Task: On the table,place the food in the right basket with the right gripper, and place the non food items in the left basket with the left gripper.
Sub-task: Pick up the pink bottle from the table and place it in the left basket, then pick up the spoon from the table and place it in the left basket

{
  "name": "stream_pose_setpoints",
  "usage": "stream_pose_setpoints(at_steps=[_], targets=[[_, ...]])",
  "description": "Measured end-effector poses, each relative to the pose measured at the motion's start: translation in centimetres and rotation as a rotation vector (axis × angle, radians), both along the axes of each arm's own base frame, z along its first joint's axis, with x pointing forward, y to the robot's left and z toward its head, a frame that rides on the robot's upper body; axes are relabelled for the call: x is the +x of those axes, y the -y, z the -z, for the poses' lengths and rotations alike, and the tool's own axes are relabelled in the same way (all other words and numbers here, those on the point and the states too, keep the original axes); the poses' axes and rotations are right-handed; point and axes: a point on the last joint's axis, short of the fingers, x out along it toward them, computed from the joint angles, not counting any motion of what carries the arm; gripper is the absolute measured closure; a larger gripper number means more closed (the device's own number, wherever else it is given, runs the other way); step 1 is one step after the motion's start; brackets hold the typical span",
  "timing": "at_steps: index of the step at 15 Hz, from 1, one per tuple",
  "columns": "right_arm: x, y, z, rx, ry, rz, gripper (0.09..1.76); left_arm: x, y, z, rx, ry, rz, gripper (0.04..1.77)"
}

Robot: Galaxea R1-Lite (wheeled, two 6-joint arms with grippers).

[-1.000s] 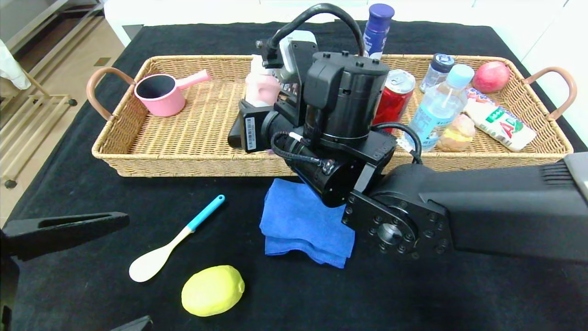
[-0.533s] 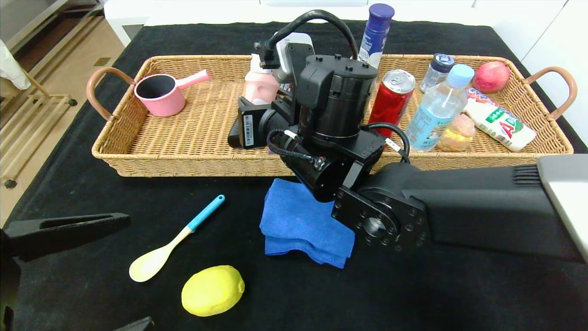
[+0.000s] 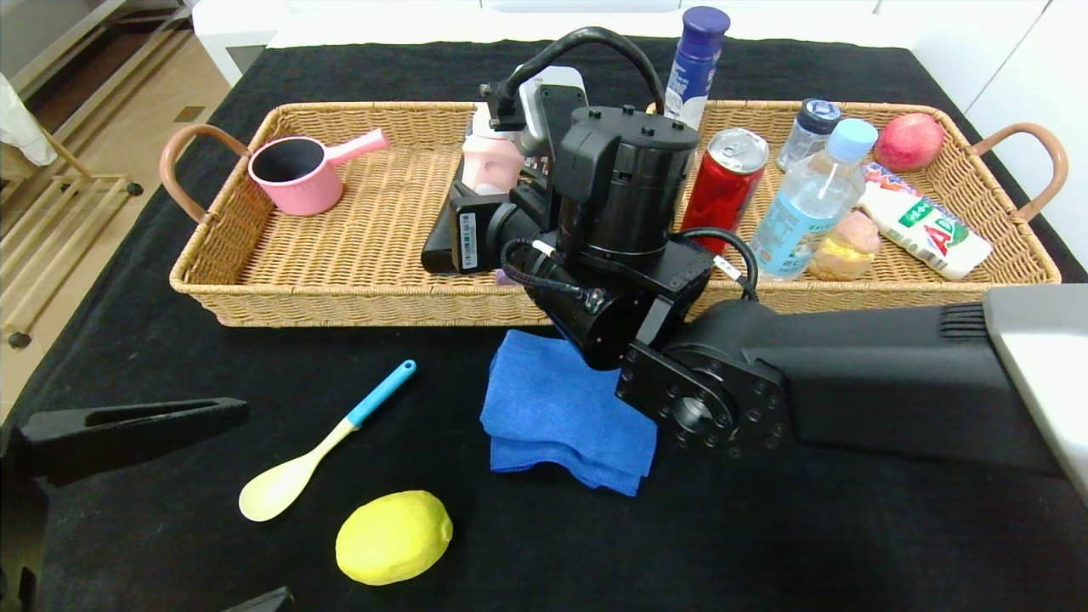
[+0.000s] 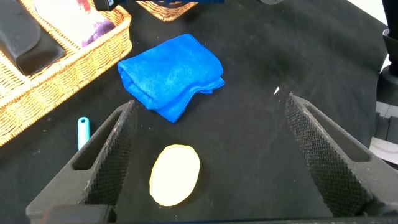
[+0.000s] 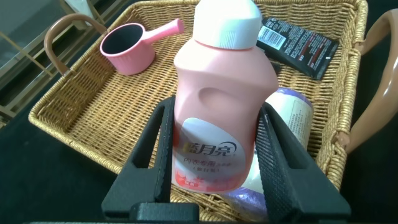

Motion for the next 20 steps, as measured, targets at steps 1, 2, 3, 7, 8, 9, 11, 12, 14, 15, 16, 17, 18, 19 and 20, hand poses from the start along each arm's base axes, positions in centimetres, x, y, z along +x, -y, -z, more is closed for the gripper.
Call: stream_pose_setpoints(at_steps=[1,2,3,7,8,9,11,12,14,15,16,17,18,19,20], targets=[[0.0,0.0,0.0,-0.001,0.0,-0.001,0.99,0.0,0.0,0.0,0.002,0.001,0.0,0.09],[0.0,-0.1,0.1,-0.002,-0.001,-0.002,0.92,0.0,0.0,0.1,0.004,0.0,0.0,0.09],[0.0,0.0,0.0,-0.001,0.0,-0.001,0.83,0.1,0.0,0.1,0.005,-0.001,0.0,0.09],[0.0,0.0,0.1,-0.003,-0.002,0.001,0.55,0.1,0.0,0.2,0.006,-0.004,0.001,0.09],[-0.1,0.1,0.0,-0.002,-0.001,0.001,0.5,0.1,0.0,0.2,0.007,-0.005,0.001,0.09],[-0.1,0.2,-0.1,0.0,0.0,0.003,0.46,0.1,0.1,0.2,0.007,-0.005,0.001,0.09],[-0.4,0.5,-0.3,-0.004,-0.006,0.009,0.39,0.1,0.1,0.2,0.007,-0.006,0.001,0.09],[-0.8,0.7,-0.2,-0.015,-0.015,0.01,0.36,0.1,0.0,0.2,0.007,-0.006,0.0,0.09],[-1.7,1.3,0.1,-0.042,-0.037,0.005,0.31,0.1,0.0,0.2,0.007,-0.006,0.0,0.09],[-2.2,1.7,0.2,-0.057,-0.048,0.002,0.29,0.1,0.0,0.2,0.006,-0.004,0.0,0.09],[-2.9,2.2,0.2,-0.071,-0.058,-0.002,0.27,0.1,0.0,0.1,0.005,-0.001,-0.001,0.09],[-3.6,2.8,0.2,-0.086,-0.069,-0.008,0.26,0.1,0.0,0.1,0.004,0.0,-0.001,0.09],[-4.5,3.6,0.2,-0.107,-0.083,-0.014,0.24,0.0,0.0,0.2,0.005,-0.002,-0.002,0.09],[-5.3,4.5,0.3,-0.134,-0.101,-0.019,0.23,0.0,0.0,0.1,0.002,0.001,-0.004,0.09],[-6.3,5.7,0.4,-0.166,-0.123,-0.027,0.22,0.0,0.0,0.1,0.002,0.003,-0.004,0.09]])
